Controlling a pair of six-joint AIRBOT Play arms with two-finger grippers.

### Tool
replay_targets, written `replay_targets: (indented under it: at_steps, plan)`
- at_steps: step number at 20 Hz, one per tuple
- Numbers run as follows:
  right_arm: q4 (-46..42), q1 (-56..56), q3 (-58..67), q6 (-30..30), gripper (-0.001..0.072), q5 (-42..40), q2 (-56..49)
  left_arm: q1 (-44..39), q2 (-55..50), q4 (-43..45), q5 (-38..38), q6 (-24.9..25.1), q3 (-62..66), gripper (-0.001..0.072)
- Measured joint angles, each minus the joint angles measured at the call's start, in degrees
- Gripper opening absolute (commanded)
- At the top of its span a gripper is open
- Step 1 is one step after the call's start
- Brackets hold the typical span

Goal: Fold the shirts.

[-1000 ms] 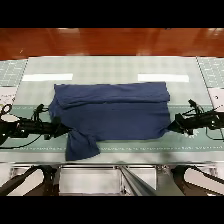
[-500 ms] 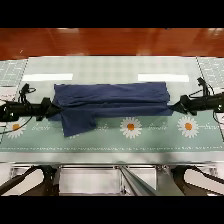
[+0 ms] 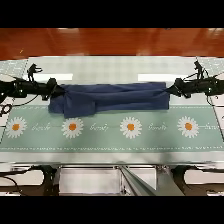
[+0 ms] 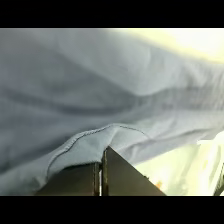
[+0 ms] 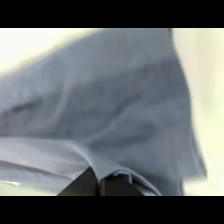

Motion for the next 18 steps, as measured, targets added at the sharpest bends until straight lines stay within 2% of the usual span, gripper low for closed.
replay_targets:
  at_steps: [9,10,11,12,15,18]
  plan:
    - [4.4,0.3,6.4,0.5,0.0031,-1.9,-8.5,-2.2,-13.8,0.0,0.7,-2.8,14.3,0.0024]
    - [4.8,0.3,6.5,0.5,0.0091,-2.1,-9.0,-2.7,-14.8,0.0,0.7,-2.9,14.9,0.0051]
    - [5.3,0.3,6.6,0.6,0.0296,-2.1,-9.4,-3.0,-15.5,0.0,0.7,-2.9,15.4,0.0256]
    - [5.7,0.3,6.7,0.8,0.0413,-2.3,-9.6,-3.3,-16.0,-0.1,0.6,-2.9,15.8,0.0499]
    - [7.2,-0.5,7.8,1.1,0.0413,-0.3,-10.1,-2.8,-16.7,0.0,-2.6,-3.3,17.9,0.0504]
    - [7.5,-4.3,11.9,2.4,0.0413,7.8,-9.8,0.5,-15.7,4.3,-9.2,-6.4,22.7,0.0504]
